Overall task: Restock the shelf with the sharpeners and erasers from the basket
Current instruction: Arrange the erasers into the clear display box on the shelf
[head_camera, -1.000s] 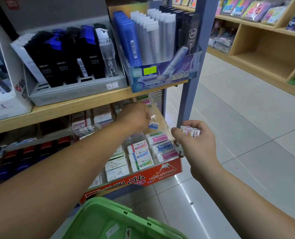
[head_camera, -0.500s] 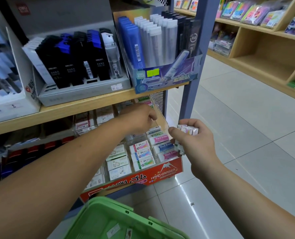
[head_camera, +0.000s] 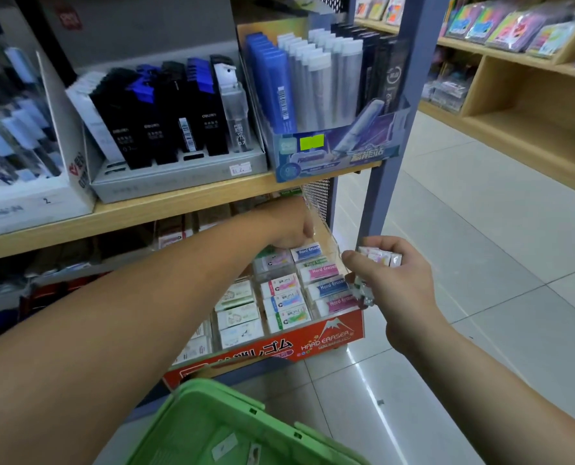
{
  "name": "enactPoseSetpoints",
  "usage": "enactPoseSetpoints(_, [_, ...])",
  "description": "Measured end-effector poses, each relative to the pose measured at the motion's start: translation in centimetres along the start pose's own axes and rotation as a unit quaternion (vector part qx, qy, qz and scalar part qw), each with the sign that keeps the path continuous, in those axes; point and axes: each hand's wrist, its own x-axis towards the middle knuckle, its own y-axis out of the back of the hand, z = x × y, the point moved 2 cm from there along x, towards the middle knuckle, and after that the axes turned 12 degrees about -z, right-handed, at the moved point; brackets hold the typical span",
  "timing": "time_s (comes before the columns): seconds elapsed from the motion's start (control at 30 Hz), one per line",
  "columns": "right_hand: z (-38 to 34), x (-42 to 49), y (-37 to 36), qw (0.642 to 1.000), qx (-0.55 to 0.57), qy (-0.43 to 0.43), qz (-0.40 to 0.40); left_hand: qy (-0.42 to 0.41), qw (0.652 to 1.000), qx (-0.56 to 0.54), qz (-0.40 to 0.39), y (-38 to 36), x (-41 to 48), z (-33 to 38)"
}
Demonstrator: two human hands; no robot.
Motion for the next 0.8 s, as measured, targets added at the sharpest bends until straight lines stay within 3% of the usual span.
enactPoseSetpoints(0.1, [-0.1, 0.0, -0.1, 1.0, -0.002, 0.0, -0.031, -0.001, 0.978, -0.188, 0.086, 0.1, -2.4, 0.7])
enactPoseSetpoints(0.2, [-0.2, -0.2, -0.5, 0.998, -0.018, -0.016, -0.06, -0.056, 0.941, -0.331, 0.036, -0.2, -5.5, 2.1])
enactPoseSetpoints(0.33, [-0.5, -0.5, -0.9, 0.994, -0.06, -0.002, -0.088, -0.107, 0.924, -0.357, -0.088, -0.9, -7.8, 3.5])
enactPoseSetpoints(0.5, [-0.7, -0.4, -1.1, 0.994, -0.058, 0.007, -0.094, -0.112, 0.879, -0.456, -0.085, -1.4, -8.0, 2.8])
enactPoseSetpoints(0.57, [-0.7, -0.3, -1.0, 0.997, -0.017, 0.001, -0.079, -0.123, 0.866, -0.477, -0.08, -1.5, -8.0, 2.3])
enactPoseSetpoints(0.67, [-0.9, -0.4, -1.3, 0.992, 0.08, -0.026, -0.089, -0.151, 0.818, -0.548, -0.091, -2.0, -8.1, 1.9])
enactPoseSetpoints(0.8, [-1.2, -0.4, -1.6, 0.985, 0.138, -0.045, -0.092, -0.146, 0.82, -0.55, -0.059, -2.6, -8.2, 1.7])
